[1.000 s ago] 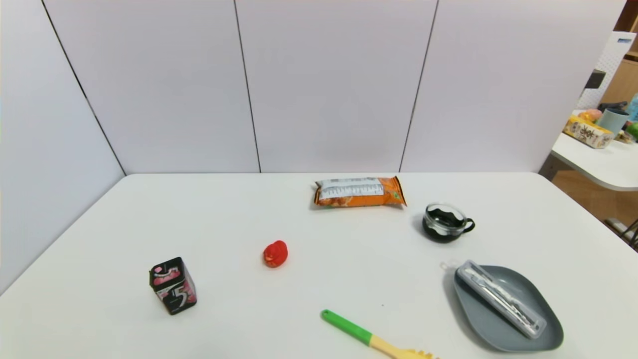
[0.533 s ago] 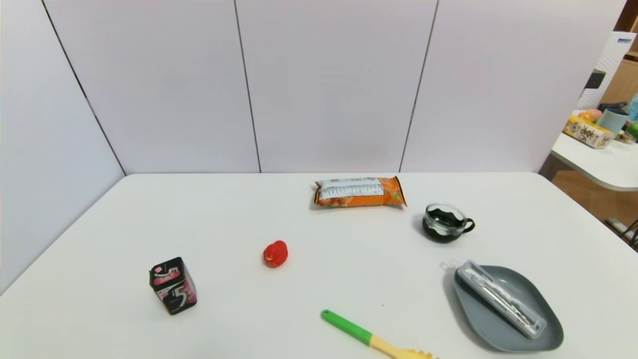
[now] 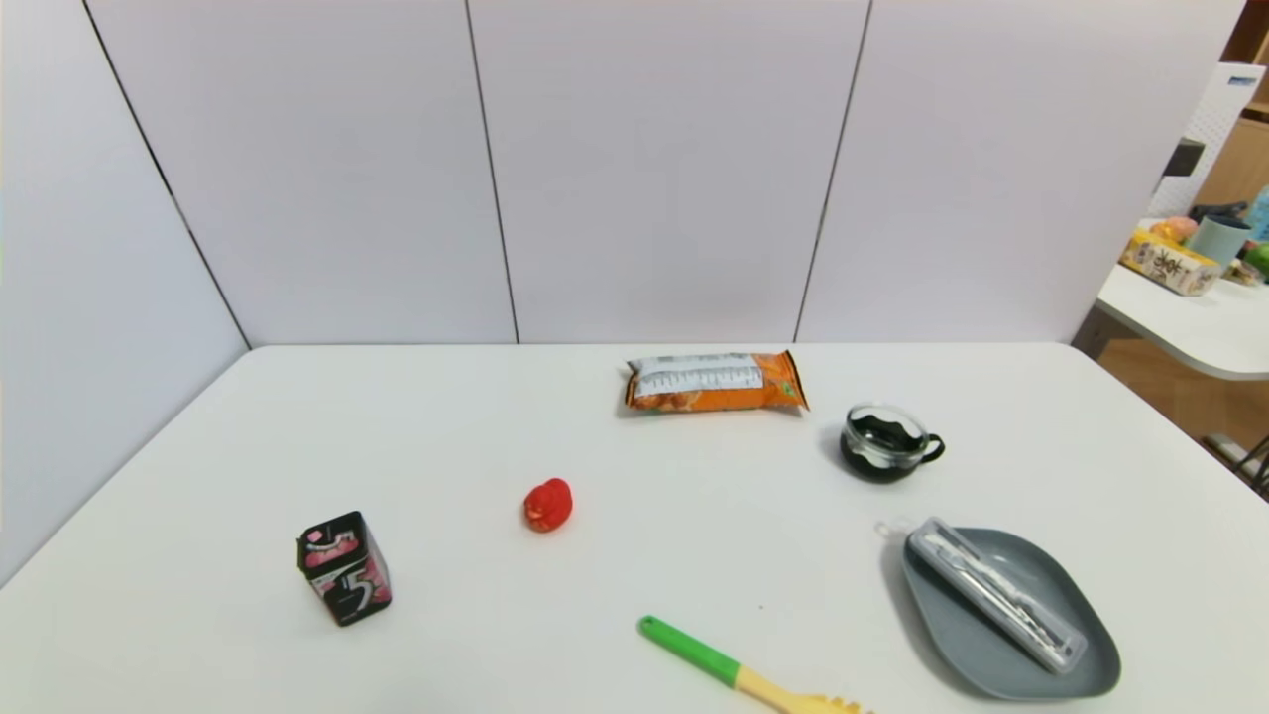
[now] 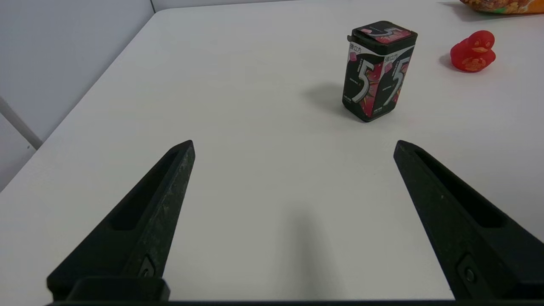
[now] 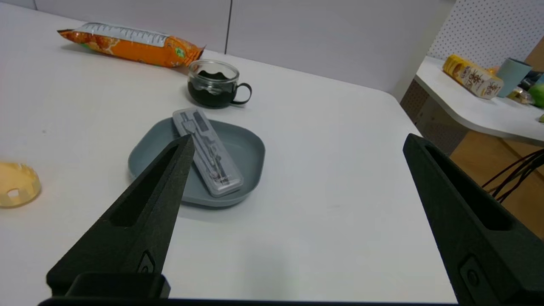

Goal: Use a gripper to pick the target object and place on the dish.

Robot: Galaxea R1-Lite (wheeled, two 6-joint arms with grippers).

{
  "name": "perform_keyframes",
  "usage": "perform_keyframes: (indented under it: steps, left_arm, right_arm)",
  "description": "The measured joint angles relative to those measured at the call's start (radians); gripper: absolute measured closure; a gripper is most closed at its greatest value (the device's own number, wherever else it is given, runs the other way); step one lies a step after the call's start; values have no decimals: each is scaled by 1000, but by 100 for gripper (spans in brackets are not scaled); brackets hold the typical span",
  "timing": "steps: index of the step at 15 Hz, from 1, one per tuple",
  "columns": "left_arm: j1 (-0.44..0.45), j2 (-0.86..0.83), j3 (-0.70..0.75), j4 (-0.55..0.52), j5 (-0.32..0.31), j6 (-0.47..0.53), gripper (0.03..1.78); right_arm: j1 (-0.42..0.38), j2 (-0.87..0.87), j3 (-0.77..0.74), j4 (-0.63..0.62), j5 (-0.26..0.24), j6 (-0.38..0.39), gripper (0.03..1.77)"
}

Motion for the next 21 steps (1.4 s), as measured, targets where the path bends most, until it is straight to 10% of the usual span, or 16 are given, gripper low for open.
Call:
perform_keyframes:
  steps: [21]
  left_arm:
    - [0, 0, 0, 0, 0, 0, 12]
  right_arm:
    - [2, -29, 73, 66, -7, 108, 10]
